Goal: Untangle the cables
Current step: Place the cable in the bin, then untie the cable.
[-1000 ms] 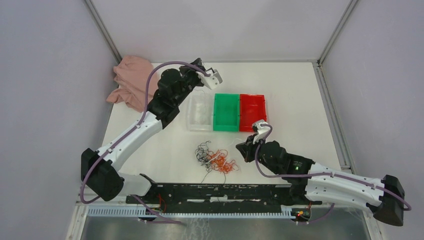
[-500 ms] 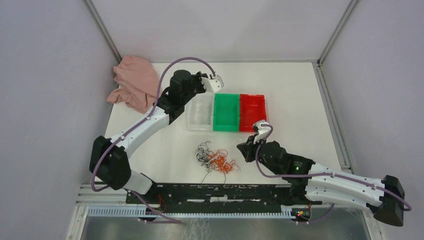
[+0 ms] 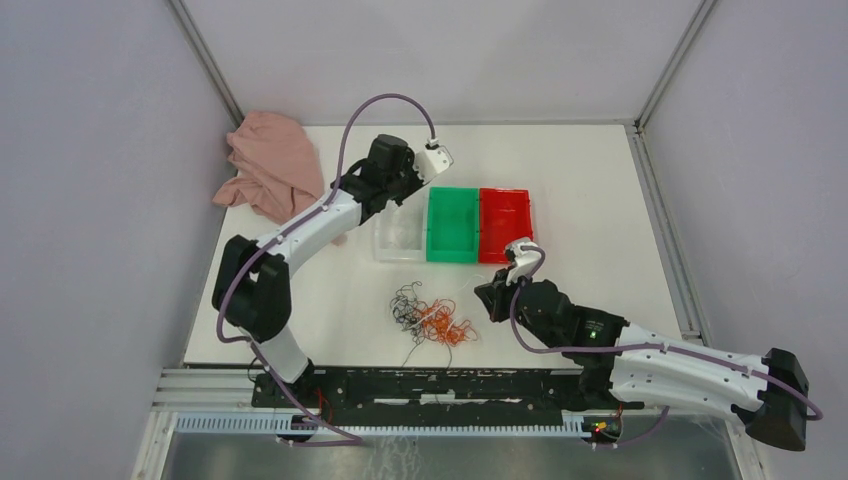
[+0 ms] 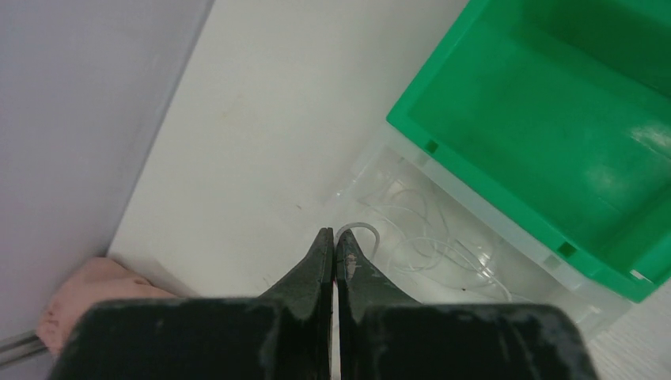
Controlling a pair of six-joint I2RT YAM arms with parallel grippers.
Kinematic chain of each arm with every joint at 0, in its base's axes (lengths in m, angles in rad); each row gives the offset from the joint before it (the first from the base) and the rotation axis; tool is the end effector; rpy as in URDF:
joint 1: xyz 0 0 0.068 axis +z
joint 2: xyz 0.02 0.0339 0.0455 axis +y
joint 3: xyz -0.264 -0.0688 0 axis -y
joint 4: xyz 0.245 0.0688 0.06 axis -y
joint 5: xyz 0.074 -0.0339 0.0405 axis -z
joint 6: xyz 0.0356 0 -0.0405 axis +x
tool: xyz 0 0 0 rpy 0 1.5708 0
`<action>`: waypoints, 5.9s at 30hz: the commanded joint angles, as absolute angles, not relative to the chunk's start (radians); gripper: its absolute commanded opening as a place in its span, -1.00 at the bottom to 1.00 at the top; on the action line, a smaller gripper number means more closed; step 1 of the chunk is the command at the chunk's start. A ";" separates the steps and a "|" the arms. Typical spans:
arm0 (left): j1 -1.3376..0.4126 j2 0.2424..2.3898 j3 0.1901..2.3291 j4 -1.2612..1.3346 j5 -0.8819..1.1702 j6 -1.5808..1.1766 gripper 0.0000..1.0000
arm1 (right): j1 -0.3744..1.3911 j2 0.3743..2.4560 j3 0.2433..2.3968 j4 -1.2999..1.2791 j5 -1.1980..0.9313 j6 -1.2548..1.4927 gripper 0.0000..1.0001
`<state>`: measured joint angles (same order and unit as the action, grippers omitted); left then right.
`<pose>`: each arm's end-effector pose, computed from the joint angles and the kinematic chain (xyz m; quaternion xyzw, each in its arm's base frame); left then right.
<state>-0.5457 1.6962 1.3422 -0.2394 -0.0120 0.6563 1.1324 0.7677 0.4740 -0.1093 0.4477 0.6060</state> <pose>0.3374 -0.2044 0.2855 0.4969 0.7298 0.0312 0.4685 0.0902 0.1560 0.2417 -0.0935 0.8173 0.2910 0.4884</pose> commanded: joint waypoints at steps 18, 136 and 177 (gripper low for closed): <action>-0.517 1.826 1.196 -0.023 -0.011 0.462 -0.94 | 1.138 0.790 0.526 -0.070 0.493 0.638 -0.99; -0.711 1.200 1.991 -0.555 0.532 0.416 -0.94 | 1.138 1.211 0.696 0.275 0.188 0.637 -0.49; -0.606 1.292 1.404 0.049 -0.001 0.563 -0.94 | 1.137 0.842 0.453 0.076 0.478 0.669 -0.59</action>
<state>-0.6392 1.2720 1.3411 -0.0471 0.0013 0.6353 1.1343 0.8627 0.4591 0.0914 0.4397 0.6838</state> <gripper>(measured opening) 0.054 0.208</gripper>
